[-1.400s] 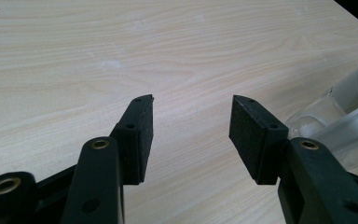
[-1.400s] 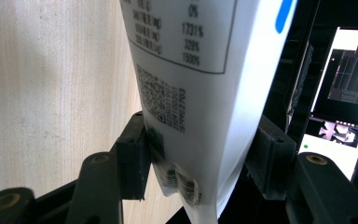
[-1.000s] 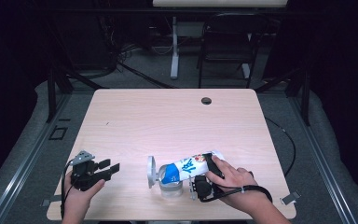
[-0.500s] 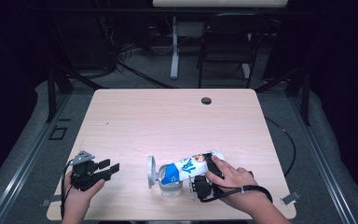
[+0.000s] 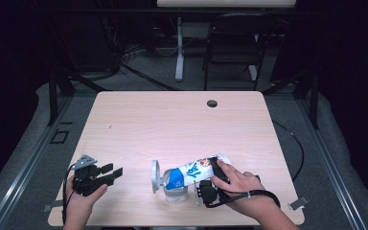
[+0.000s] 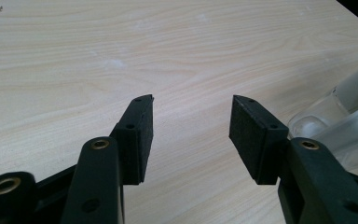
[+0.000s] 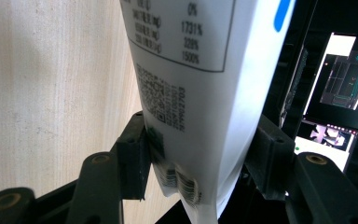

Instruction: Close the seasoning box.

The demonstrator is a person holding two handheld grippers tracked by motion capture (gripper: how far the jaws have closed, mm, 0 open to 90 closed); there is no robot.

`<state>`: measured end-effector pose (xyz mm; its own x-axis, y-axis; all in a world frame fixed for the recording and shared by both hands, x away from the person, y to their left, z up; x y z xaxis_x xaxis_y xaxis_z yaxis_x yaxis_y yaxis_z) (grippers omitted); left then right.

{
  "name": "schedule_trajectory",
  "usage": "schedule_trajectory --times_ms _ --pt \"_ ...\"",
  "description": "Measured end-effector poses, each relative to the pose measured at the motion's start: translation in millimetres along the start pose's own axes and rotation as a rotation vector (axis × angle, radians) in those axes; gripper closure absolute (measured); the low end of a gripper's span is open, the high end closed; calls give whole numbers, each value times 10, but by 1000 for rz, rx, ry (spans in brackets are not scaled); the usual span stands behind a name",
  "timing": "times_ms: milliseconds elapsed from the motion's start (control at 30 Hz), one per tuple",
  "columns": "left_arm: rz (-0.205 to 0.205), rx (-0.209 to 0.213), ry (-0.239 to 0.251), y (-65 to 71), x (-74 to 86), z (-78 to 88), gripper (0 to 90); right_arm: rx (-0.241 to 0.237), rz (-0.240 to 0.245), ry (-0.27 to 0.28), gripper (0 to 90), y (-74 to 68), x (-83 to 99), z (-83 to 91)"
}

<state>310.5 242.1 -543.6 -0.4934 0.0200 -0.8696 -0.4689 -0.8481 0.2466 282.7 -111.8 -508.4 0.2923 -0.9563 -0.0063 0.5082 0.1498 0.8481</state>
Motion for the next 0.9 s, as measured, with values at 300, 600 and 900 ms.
schedule_trajectory --times_ms 300,600,900 --pt "3 -2 -2 -16 13 -7 499 -3 2 1 471 3 -1 -2" --pt "4 -4 -8 -24 21 -11 499 -14 6 2 472 13 -4 -6" --pt "7 -3 -8 -24 22 -10 499 -13 33 -20 472 34 -12 12"
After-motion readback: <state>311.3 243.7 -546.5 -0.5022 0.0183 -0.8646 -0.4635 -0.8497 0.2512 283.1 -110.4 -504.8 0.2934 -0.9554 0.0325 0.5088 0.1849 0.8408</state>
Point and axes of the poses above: each handheld gripper's, and its own axes: z roughly backward along the jaws, x roughly out of its underside, y roughly to its right, the point moved 4 cm from there along -z, roughly forward along the jaws, and after that the axes turned 12 degrees about y, right-handed, at the moved point
